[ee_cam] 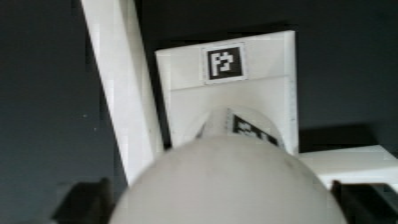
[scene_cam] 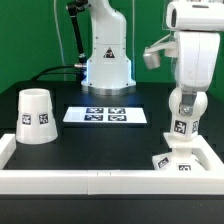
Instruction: Assemble lamp
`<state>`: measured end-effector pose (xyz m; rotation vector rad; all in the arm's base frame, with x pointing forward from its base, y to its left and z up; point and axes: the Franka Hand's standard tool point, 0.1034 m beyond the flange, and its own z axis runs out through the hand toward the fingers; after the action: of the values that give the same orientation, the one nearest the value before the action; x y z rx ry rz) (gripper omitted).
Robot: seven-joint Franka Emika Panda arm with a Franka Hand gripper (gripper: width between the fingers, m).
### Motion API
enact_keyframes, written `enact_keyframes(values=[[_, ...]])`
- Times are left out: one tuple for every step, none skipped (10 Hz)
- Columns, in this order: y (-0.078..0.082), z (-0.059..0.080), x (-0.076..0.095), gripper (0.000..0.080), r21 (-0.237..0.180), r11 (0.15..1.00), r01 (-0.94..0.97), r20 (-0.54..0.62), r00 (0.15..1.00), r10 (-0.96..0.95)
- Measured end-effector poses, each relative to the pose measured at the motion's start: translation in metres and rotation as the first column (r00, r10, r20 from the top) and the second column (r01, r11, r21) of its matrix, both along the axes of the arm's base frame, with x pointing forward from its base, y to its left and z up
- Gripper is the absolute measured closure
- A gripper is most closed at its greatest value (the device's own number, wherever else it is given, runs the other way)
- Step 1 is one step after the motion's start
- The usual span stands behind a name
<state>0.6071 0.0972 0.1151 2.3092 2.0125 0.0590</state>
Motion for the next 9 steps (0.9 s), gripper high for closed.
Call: enact_keyframes(values=[[-0.0001, 0.0, 0.0, 0.0223, 0.001, 1.0, 0.017, 0.0, 1.0, -0.017], [-0.0008, -0.0001, -0.0001, 0.0223, 0.004, 0.999, 0.044, 0.001, 0.999, -0.044], [-0.0048, -0.0002, -0.0006, 0.0223, 0.005, 0.998, 0.06, 0.001, 0.998, -0.06], [-0.0067, -0.0004, -0.001, 0.0223, 0.017, 0.982, 0.186, 0.002, 0.983, -0.186], [-0.0075, -0.0007, -0.0014, 0.0223, 0.028, 0.951, 0.308, 0.002, 0.951, -0.309], [-0.0079, -0.0008, -0.0012, 0.0223, 0.038, 0.915, 0.402, 0.004, 0.915, -0.402], [-0.008, -0.0009, -0.0006, 0.0222, 0.048, 0.885, 0.462, 0.007, 0.886, -0.463], [-0.0077, -0.001, -0.0007, 0.0222, 0.059, 0.835, 0.547, 0.002, 0.837, -0.548], [-0.0074, -0.0011, -0.0008, 0.0222, 0.063, 0.809, 0.584, 0.001, 0.811, -0.585]])
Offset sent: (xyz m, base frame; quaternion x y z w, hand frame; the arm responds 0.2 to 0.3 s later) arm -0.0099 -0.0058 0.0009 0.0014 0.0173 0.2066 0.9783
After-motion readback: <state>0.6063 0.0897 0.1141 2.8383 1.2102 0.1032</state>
